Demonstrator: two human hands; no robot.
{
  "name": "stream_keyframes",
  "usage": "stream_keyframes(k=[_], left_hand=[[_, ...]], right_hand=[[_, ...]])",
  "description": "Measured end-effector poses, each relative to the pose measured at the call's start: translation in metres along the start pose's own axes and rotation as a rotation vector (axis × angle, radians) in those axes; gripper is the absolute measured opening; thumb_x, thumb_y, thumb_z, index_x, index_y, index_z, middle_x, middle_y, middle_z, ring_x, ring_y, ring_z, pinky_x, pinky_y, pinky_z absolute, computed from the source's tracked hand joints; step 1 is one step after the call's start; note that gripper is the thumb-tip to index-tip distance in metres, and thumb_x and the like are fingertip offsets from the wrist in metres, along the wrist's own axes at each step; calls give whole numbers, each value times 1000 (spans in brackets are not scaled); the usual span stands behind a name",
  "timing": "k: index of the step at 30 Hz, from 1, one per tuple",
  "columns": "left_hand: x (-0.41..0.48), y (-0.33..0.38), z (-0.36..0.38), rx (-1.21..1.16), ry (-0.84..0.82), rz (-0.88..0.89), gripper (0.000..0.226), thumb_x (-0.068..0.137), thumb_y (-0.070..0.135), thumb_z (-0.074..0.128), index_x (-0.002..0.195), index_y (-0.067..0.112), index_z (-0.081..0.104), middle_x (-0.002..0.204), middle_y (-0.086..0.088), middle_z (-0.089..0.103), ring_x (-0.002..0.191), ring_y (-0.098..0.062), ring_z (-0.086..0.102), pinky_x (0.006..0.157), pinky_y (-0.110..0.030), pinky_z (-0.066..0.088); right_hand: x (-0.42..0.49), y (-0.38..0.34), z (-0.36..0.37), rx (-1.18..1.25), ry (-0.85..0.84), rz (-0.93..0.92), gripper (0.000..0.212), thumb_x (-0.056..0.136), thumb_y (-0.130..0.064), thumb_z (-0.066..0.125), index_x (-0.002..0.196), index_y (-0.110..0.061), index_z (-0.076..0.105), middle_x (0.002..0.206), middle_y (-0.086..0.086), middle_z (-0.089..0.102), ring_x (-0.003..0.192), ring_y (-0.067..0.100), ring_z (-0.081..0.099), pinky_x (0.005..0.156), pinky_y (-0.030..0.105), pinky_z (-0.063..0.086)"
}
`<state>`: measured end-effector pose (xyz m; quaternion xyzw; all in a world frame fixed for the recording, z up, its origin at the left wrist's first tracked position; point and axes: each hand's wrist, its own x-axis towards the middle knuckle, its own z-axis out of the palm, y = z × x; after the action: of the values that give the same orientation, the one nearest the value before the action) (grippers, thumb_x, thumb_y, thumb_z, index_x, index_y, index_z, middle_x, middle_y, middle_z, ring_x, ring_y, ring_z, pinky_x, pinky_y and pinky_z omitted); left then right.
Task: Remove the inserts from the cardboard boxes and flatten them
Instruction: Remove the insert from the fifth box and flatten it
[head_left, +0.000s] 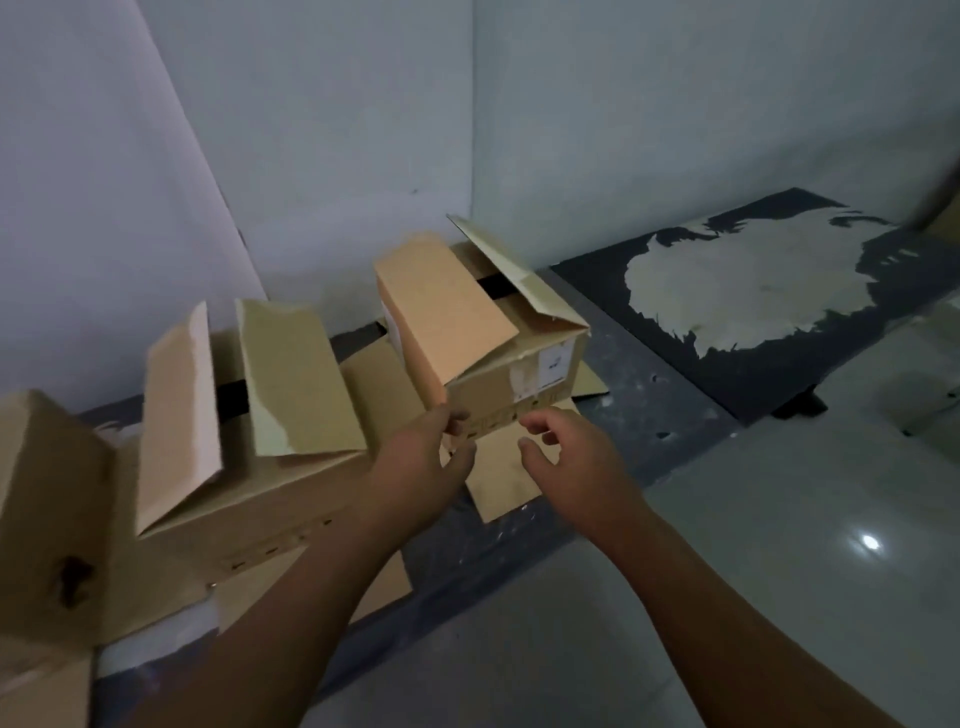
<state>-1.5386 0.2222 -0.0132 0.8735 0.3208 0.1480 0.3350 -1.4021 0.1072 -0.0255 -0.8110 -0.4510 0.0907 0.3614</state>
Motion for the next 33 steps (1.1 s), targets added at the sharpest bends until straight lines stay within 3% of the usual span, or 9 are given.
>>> stream_keyframes(k=[4, 7, 12, 18, 20, 22, 25, 28, 33], left_hand=[[40, 18, 23, 16, 36, -70, 38, 94, 25, 55, 131, 17, 50, 120, 0, 59, 99, -15, 57, 80, -23, 41], [71, 24, 28, 52, 56, -103, 38, 93, 26, 55, 131, 19, 49, 121, 1, 59, 91, -17, 57, 80, -27, 45], [132, 20, 31, 112, 104, -153, 36, 94, 33, 51, 129, 25, 49, 128, 2, 51, 113, -20, 52, 94, -38, 47], [204, 7, 22, 388, 79, -167, 41, 100, 32, 35, 141, 32, 39, 154, -5, 24, 139, -32, 22, 112, -43, 21], [225, 7, 17, 470, -4, -189, 45, 100, 34, 31, 145, 41, 27, 160, -3, 5, 145, -35, 4, 116, -50, 9], [241, 7, 11, 511, -87, -209, 44, 100, 36, 30, 144, 43, 29, 161, -2, -2, 146, -36, -5, 116, -54, 3], [256, 10, 1, 500, -92, -249, 41, 101, 38, 27, 138, 37, 43, 160, -1, 10, 146, -35, 4, 118, -52, 8], [256, 13, -12, 417, 7, -285, 36, 100, 38, 34, 127, 29, 57, 156, 0, 24, 140, -32, 22, 113, -47, 23], [241, 12, -38, 425, 220, -303, 29, 96, 33, 45, 107, 19, 69, 147, -3, 40, 129, -31, 42, 107, -43, 35]], right_hand=[[54, 37, -29, 4, -77, -87, 25, 92, -21, 58, 115, -15, 63, 107, -3, 63, 90, 2, 49, 69, 4, 34], [97, 54, -41, 14, -115, -137, 25, 92, -20, 58, 115, -13, 64, 109, 0, 64, 92, 4, 50, 77, 15, 36], [171, 68, -41, -13, -147, -246, 23, 90, -20, 58, 112, -14, 64, 107, 1, 62, 97, 13, 55, 85, 27, 45], [246, 62, -27, -109, -174, -356, 22, 91, -22, 56, 110, -15, 65, 116, 3, 57, 107, 20, 48, 88, 32, 40], [267, 60, -21, -100, -175, -354, 22, 92, -22, 55, 110, -18, 67, 120, 2, 55, 111, 20, 45, 88, 29, 36], [286, 59, -17, -84, -174, -345, 23, 93, -23, 54, 111, -19, 67, 122, 1, 54, 114, 20, 45, 88, 28, 34], [306, 56, -14, -101, -207, -361, 27, 96, -30, 48, 112, -20, 68, 129, 1, 52, 118, 22, 44, 93, 35, 37], [321, 47, -10, -139, -306, -427, 41, 97, -43, 36, 113, -24, 69, 140, -3, 47, 125, 24, 41, 101, 42, 34], [336, 39, -4, -481, -497, -500, 38, 94, -54, 40, 116, -35, 64, 153, -11, 31, 139, 25, 27, 110, 52, 18]])
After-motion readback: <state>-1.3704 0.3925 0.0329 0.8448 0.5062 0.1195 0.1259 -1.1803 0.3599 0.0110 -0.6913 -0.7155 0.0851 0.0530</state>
